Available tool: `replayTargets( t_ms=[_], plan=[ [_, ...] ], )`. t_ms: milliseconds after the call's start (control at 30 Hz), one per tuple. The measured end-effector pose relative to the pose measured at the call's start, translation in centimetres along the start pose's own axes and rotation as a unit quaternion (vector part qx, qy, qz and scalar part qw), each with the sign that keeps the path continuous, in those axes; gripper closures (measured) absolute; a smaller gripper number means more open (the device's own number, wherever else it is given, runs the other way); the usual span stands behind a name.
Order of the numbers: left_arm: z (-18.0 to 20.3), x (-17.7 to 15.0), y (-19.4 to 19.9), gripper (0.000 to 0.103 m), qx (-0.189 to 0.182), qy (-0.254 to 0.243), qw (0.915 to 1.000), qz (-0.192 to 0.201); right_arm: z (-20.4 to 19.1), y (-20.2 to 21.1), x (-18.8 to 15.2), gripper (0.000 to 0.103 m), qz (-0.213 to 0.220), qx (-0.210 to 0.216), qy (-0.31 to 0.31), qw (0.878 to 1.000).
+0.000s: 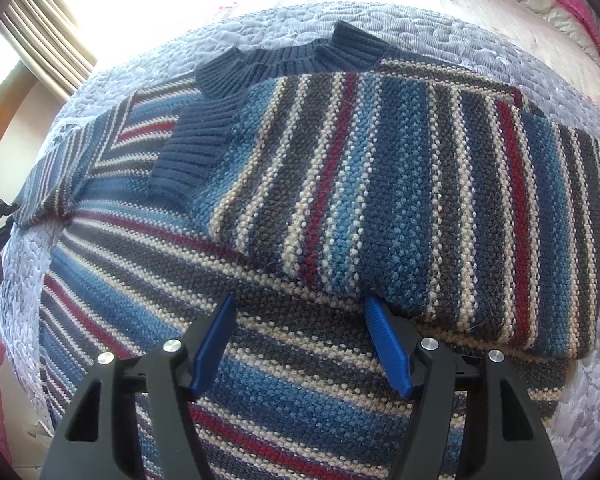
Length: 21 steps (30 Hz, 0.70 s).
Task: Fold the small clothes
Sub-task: 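Move the left tool to the other sleeve cuff and grasp it, then fold the held sleeve across the sweater body with the left tool, release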
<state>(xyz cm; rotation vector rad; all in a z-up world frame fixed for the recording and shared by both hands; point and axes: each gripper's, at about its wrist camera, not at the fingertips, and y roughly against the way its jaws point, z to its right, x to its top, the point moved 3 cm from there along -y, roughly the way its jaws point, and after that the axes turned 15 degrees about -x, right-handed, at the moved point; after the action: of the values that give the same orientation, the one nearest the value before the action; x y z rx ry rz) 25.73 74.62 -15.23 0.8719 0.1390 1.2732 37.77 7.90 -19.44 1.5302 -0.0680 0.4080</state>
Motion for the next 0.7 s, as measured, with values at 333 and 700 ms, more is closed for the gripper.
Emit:
replayTargets(
  t_ms=[333, 700],
  plan=[
    [9.5, -3.5, 0.9, 0.091, -0.032, -0.129, 0.9911, 0.006, 2.6, 2.2, -2.1, 0.036, 0.014, 0.007, -0.019, 1.000],
    [22.1, -15.5, -2.8, 0.091, -0.105, -0.270, 0.9551, -0.063, 4.7, 3.2, -3.7, 0.036, 0.021, 0.019, -0.034, 0.999]
  ],
)
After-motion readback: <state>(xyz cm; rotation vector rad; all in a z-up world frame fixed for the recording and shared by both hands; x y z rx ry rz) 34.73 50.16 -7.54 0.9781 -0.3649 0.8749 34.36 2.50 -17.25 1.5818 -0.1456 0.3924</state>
